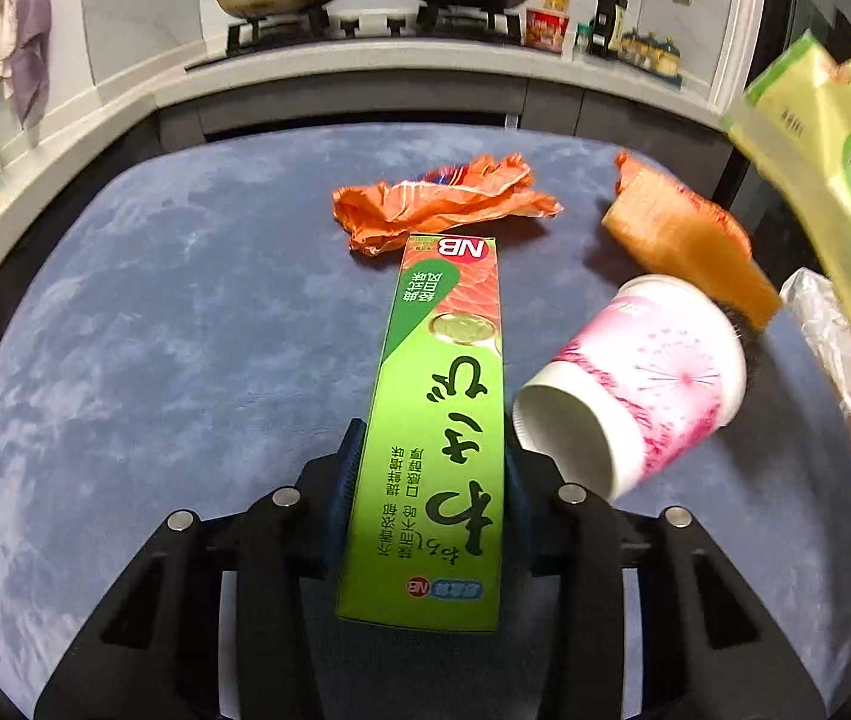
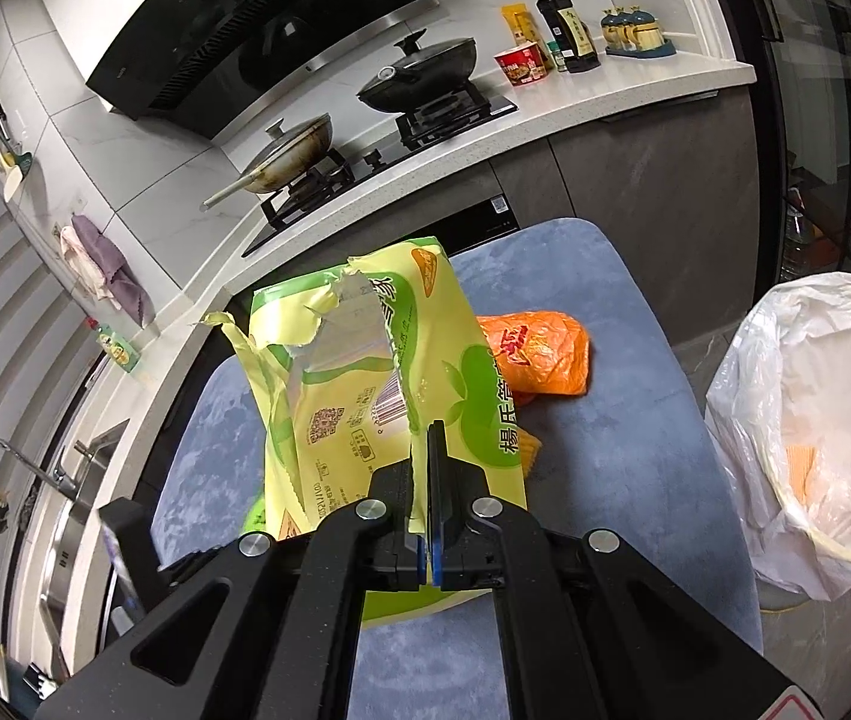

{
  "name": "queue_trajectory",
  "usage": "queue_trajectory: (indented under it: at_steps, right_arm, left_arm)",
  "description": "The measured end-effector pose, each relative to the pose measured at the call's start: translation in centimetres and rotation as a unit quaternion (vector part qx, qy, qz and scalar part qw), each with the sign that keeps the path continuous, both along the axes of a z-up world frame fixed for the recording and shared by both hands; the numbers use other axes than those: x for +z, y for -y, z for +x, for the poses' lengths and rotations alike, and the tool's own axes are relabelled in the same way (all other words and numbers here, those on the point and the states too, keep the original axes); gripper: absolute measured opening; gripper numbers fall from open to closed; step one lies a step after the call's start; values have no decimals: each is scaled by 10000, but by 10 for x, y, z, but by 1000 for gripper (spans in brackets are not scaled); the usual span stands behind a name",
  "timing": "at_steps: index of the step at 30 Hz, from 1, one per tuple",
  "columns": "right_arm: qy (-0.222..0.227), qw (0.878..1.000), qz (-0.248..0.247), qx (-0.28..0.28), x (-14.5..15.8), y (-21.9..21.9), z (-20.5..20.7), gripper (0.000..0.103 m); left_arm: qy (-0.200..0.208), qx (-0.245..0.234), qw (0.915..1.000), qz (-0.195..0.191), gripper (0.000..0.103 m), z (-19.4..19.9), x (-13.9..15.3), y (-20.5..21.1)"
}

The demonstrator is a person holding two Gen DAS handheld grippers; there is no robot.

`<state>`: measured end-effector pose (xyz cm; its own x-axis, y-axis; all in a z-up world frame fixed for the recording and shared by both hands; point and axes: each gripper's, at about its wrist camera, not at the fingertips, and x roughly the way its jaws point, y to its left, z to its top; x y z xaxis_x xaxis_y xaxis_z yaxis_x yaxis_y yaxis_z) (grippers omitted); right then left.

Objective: Collect trash
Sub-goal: 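Grasp the green tube box with the left tool while the right tool holds the tissue pack, then carry the tissue pack and green box over the bin and open both tools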

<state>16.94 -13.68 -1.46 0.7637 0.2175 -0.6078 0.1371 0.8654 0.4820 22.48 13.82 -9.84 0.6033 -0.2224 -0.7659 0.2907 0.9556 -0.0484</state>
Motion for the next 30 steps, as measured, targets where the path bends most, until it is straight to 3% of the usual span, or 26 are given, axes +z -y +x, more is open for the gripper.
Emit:
queue_trajectory:
  at_steps: [7,12,16,22,30]
  right_arm:
    - [144,9997,-59,-180,10,16,-21,1]
    - [410,9972,-195,-603,28,46,-47,1]
    - [553,9917,-443,-1069,37,78,-72,1]
    - [390,9819,-607,-1748,28,139,-105,2]
    - [-97,9678,-847,-2366,-9,210,-124,3]
  left_arm:
    - [302,17,9993,-236,40,-29,46,-4]
    - [464,-373,9970,-496,40,-50,82,22]
    - [481,-879,9926,-693,40,-63,102,70]
    - [463,-1720,9811,-759,40,-79,112,163]
    - [-21,-2665,9602,-832,40,-92,87,295]
